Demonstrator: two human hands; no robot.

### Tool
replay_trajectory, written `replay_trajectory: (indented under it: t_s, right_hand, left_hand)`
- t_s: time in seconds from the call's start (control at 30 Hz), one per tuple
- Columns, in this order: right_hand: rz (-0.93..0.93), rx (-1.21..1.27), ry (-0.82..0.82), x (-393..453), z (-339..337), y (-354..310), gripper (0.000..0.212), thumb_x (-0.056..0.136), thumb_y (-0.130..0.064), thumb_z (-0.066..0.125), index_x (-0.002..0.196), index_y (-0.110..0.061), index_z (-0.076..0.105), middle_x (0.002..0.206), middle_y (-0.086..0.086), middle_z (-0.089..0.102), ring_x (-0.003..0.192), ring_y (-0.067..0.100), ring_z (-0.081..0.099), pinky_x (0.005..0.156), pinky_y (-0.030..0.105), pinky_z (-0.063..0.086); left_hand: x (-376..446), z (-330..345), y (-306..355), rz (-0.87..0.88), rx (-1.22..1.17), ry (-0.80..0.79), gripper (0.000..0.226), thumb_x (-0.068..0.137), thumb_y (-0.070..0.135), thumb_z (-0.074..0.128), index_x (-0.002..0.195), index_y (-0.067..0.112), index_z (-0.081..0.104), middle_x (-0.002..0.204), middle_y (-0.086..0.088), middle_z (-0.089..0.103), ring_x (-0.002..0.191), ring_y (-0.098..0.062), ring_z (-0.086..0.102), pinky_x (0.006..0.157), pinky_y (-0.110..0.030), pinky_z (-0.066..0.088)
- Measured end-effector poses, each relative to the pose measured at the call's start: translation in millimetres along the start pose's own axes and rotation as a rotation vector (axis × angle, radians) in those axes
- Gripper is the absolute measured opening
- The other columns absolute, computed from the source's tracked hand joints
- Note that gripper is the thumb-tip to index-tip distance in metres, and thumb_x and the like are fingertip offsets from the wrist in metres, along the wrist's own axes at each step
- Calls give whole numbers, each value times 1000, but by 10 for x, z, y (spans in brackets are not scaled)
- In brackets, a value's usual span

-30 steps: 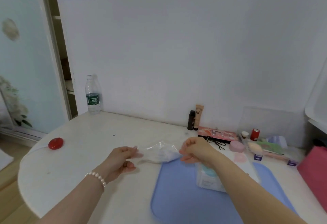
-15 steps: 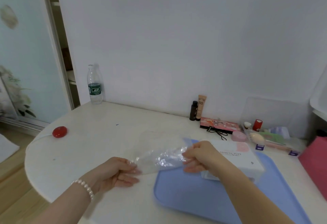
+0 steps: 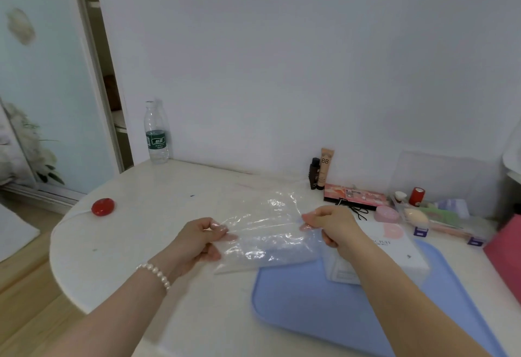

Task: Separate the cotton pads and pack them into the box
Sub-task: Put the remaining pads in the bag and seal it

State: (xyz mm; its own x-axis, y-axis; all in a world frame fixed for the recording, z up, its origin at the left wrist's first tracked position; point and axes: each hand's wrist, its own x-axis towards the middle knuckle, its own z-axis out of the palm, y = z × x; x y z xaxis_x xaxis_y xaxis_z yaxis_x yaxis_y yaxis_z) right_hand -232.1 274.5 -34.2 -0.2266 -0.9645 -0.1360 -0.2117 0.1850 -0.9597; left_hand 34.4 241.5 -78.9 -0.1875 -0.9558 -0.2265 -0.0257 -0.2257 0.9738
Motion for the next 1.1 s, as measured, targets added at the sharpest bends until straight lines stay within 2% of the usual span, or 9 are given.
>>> replay_trajectory:
  t_s: [0.2, 0.33, 0.4, 0.5, 0.57, 0.7, 0.87, 0.97, 1.1]
  right_hand:
    - [86, 91, -181, -42, -266, -198, 8, 79, -9, 69, 86, -8, 65, 96, 16, 70, 30, 6, 23, 32, 13, 18]
    - [-8, 102, -181, -48, -325, -460, 20, 82, -27, 66, 94, -12, 66, 76, 8, 73, 33, 8, 21, 35, 16, 16]
    - [-71, 27, -185, -53, -309, -552, 20, 83, -28, 66, 92, -10, 67, 69, 9, 71, 33, 9, 21, 39, 19, 14]
    - [-128, -16, -185, -48, -290, -593, 8, 84, -16, 66, 83, -9, 66, 58, 10, 65, 32, 10, 24, 41, 21, 14]
    - [-148, -17, -194, -52, -293, -583, 6, 84, -13, 66, 80, -8, 66, 57, 8, 65, 33, 11, 27, 41, 20, 17]
    - [-156, 11, -213, -82, -351, -540, 7, 84, -11, 65, 77, -9, 65, 68, 6, 65, 44, 12, 44, 43, 20, 32]
    - [-211, 281, -207, -139, -375, -511, 16, 93, -4, 50, 79, -4, 59, 77, 7, 71, 72, 16, 66, 63, 24, 54]
    - [-227, 391, -188, -217, -342, -492, 20, 95, -6, 45, 79, -3, 55, 71, 12, 70, 61, 22, 69, 56, 31, 57]
    - [-282, 267, -182, -279, -383, -528, 28, 80, -28, 63, 91, -2, 64, 74, 12, 69, 58, 23, 67, 55, 28, 56]
  left_hand:
    - [-172, -88, 88, 2, 62, -132, 15, 81, -9, 62, 75, 4, 55, 96, -18, 72, 34, -8, 43, 37, -18, 40]
    - [-259, -148, 229, -120, 179, -328, 25, 72, -13, 68, 87, 3, 56, 88, -15, 73, 50, -16, 58, 41, -21, 46]
    - [-303, -170, 297, -188, 214, -392, 35, 73, 6, 76, 101, 3, 56, 98, -20, 71, 44, -17, 60, 43, -22, 48]
    - [-332, -167, 432, -197, 230, -360, 84, 52, 58, 83, 115, 8, 57, 105, -17, 71, 34, -10, 50, 39, -19, 45]
    - [-305, -153, 519, -116, 137, -199, 64, 69, 56, 70, 112, 10, 60, 104, -14, 72, 31, -7, 37, 36, -16, 37]
    - [-279, -109, 705, 52, -52, 12, 11, 89, 14, 60, 98, 8, 64, 97, -10, 74, 32, -4, 27, 35, -13, 32]
    - [-339, 28, 778, 141, -169, -1, 11, 93, 10, 54, 93, 4, 63, 76, -3, 74, 44, -10, 61, 49, -20, 54]
    - [-373, 106, 775, 201, -211, -20, 15, 94, 8, 51, 91, -1, 63, 75, -9, 73, 63, -17, 71, 61, -24, 59]
    - [-423, 134, 780, 257, -169, -31, 14, 93, 6, 51, 88, -1, 62, 78, -13, 74, 71, -20, 72, 66, -25, 59]
